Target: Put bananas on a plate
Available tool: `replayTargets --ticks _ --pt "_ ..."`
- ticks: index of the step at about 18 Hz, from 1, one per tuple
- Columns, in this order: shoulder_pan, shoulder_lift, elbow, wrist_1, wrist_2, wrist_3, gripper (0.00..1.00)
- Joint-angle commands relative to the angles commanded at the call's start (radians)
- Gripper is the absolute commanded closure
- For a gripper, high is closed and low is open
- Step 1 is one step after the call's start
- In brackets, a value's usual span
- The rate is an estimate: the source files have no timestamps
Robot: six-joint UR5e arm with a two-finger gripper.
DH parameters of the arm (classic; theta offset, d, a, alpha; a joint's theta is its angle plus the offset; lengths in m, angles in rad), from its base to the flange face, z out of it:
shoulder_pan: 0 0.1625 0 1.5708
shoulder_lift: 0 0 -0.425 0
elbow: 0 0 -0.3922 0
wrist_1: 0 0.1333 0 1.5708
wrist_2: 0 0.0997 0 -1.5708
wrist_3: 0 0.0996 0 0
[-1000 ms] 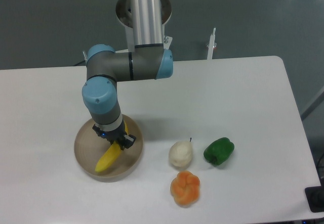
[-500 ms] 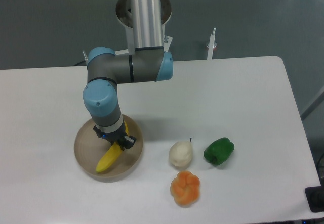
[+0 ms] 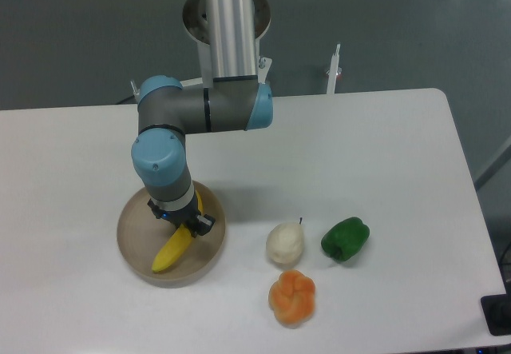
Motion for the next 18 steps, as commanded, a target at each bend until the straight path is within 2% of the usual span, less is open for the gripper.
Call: replayTargets --ticks 2,4,6,8,9,12,14,16,17,18 --pt "0.0 0.0 0.0 0.0 0.0 0.0 0.77" --pt "0.0 0.0 0.002 0.002 0.0 0.0 0.72" --pt "0.002 0.002 0.0 0.002 0.0 0.0 0.63" --pt "0.0 0.002 0.002 0.002 0.0 0.0 0.59" --pt "0.0 0.003 0.0 0.0 0.0 0.0 0.54" --pt "0.002 0.014 0.0 0.002 0.0 0.0 0.24" --pt "0.003 0.017 0.002 0.002 0.0 0.0 0.1" --pt "0.005 0.02 0.005 0.002 0.0 0.0 0.07" --pt "0.009 0.034 0.015 -0.002 -0.002 0.002 0.0" --pt "0.02 0.049 0.018 -0.002 -0.002 0.0 0.0"
